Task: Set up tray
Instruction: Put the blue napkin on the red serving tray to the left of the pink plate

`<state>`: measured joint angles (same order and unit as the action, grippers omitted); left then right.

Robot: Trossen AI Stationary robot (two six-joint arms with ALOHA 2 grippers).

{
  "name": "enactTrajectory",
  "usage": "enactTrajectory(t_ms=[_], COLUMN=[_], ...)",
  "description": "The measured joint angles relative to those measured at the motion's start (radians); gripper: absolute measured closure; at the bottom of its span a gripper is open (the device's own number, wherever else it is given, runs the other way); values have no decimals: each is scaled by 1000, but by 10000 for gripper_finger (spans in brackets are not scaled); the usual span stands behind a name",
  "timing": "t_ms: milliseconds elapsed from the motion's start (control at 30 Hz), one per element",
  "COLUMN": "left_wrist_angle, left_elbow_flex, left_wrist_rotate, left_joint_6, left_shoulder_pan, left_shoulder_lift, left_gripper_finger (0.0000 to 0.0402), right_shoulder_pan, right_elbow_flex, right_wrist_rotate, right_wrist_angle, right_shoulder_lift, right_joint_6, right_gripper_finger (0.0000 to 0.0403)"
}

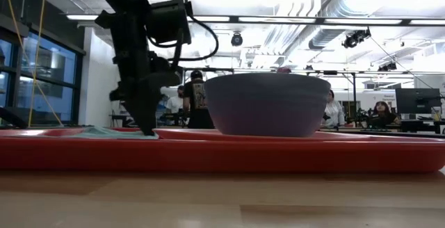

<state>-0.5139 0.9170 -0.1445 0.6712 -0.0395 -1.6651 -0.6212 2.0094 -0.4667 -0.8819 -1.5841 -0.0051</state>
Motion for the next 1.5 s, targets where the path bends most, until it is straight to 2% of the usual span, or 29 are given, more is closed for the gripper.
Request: enactTrajectory(t_ms=[200, 367, 633, 767, 933, 1067, 1300, 1500], left_wrist_angle=[22, 63, 101, 105, 102, 75, -110, -113], left_elbow_flex=[1, 0, 0, 0, 0, 0, 1, -1], left_wrist_rotate=[29, 32, 39, 39, 35, 34, -26, -5], left_joint_6=[-20, -44, -47, -55, -65, -65, -31, -19], left_shoulder_pan=[0, 0, 0, 1, 0, 0, -1, 0], left_shoulder_lift=[-3, -3, -3, -3, -2, 25, 84, 58], left_gripper_finger=[380, 393, 381, 393, 388, 389, 387, 393], right_shoulder_pan=[0, 0, 0, 0, 0, 0, 0, 0], right_elbow_flex=[0, 0, 0, 0, 0, 0, 0, 0], right_wrist_rotate=[0, 0, 0, 0, 0, 0, 0, 0], right_wrist_angle=[-13, -13, -14, -16, -19, -23, -28, -28], right_shoulder_lift=[0, 0, 0, 0, 0, 0, 0, 0], right_joint_6=[-2, -3, -4, -7, -14, -20, -22, -22], right_gripper_finger=[164, 164, 164, 164, 164, 164, 164, 164])
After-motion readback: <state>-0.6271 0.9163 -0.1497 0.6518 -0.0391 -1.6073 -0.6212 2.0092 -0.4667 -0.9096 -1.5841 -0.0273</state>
